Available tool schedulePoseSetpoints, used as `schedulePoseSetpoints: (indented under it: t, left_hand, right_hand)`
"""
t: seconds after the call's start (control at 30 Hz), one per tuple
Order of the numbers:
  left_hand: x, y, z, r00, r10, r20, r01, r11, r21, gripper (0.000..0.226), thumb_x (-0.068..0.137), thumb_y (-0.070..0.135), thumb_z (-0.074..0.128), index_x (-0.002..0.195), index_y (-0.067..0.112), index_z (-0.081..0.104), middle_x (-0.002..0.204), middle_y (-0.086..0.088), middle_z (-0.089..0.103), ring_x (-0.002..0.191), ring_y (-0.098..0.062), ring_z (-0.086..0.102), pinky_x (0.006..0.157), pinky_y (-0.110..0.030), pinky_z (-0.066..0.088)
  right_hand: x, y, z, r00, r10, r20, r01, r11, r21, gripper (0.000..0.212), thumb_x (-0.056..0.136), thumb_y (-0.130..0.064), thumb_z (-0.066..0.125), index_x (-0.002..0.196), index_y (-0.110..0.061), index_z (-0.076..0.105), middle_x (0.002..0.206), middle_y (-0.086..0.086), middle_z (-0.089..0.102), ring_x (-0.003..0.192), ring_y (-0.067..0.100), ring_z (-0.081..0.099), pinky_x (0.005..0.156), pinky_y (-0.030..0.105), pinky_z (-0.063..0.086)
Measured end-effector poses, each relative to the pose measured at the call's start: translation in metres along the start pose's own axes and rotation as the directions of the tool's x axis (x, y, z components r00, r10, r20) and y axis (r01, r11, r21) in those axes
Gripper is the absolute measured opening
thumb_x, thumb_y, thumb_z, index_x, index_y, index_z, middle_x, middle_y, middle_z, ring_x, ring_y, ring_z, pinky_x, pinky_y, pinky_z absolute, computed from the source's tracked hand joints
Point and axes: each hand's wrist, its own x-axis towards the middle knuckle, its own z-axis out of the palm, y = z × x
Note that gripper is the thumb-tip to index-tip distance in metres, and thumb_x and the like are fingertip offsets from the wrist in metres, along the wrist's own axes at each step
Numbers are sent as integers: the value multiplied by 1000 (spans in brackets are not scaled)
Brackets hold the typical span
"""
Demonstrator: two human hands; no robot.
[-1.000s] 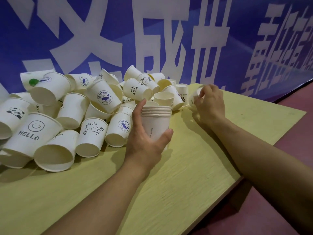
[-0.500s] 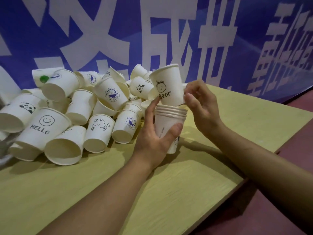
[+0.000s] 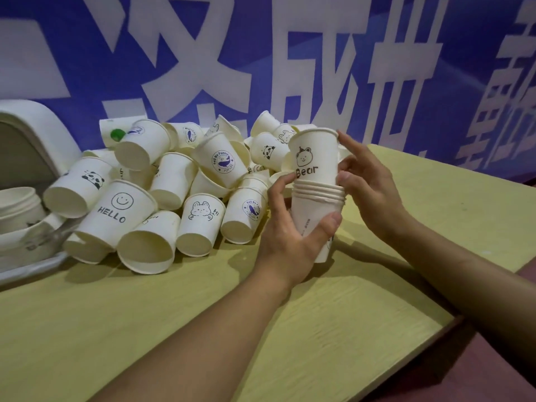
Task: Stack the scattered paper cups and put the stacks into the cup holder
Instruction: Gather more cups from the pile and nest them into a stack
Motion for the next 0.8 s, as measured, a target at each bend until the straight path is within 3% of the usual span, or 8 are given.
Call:
schedulePoseSetpoints:
  t: [0.07,0.17,0.23,0.3,0.4,0.47,0.57,0.8]
  left_hand:
    - [0,0,-1,999,-9,-54,8,1000,-20,91,75,58,71,141,59,9,140,5,50,111,-14,63,90,-36,56]
    - [1,1,-2,994,8,-113,-10,1000,-19,94,71,65,66,143,66,5,151,9,39,130,-19,52,104,-47,49]
    - [1,2,-1,990,17,-138,-19,1000,-9,88,71,64,66,141,65,14,148,7,45,125,-19,56,100,-48,52]
    - [1,1,-1,982,12,-187,-16,1000,-20,81,71,63,67,138,62,21,140,4,52,116,-20,62,94,-47,55]
    - [4,-1,-3,966,-19,-258,2,998,-68,80,70,63,67,137,56,25,136,2,56,111,-22,65,94,-47,55]
    - [4,0,-3,961,-42,-272,21,997,-80,81,68,64,67,138,54,26,136,1,57,110,-22,65,93,-46,55]
    - [1,2,-3,968,-51,-247,33,997,-76,81,67,65,66,136,59,24,135,1,57,109,-21,65,93,-45,56]
    - [0,4,-4,975,-48,-216,35,997,-64,81,67,67,65,134,64,20,138,2,54,112,-22,64,95,-47,55]
  right_hand:
    - [0,4,-1,996,-82,32,81,996,24,41,91,-34,50,130,-26,62,93,5,61,86,25,58,72,33,53]
    - [1,10,-3,994,-111,-8,111,994,0,29,96,-33,48,108,-34,75,96,5,57,87,21,54,68,33,50]
    - [1,12,-1,993,-95,-63,87,989,-122,26,98,-30,48,111,-34,71,102,1,56,91,17,55,70,32,53]
    - [1,19,1,990,-84,-111,37,930,-365,27,96,-18,57,121,-28,62,113,-4,55,93,12,54,77,31,55]
    - [7,33,2,987,48,-151,-137,742,-656,52,93,-20,66,141,-29,48,138,1,43,122,18,42,102,32,43]
    - [9,41,0,972,191,-136,-227,625,-747,54,95,-28,63,145,-32,42,148,1,32,135,24,29,112,39,33]
    - [12,45,-2,958,253,-134,-269,631,-728,47,96,-30,62,140,-33,48,150,2,32,137,26,29,113,42,32]
    - [16,38,-6,956,153,-252,-277,754,-595,17,93,-21,66,110,-22,68,130,2,51,119,23,48,101,36,47]
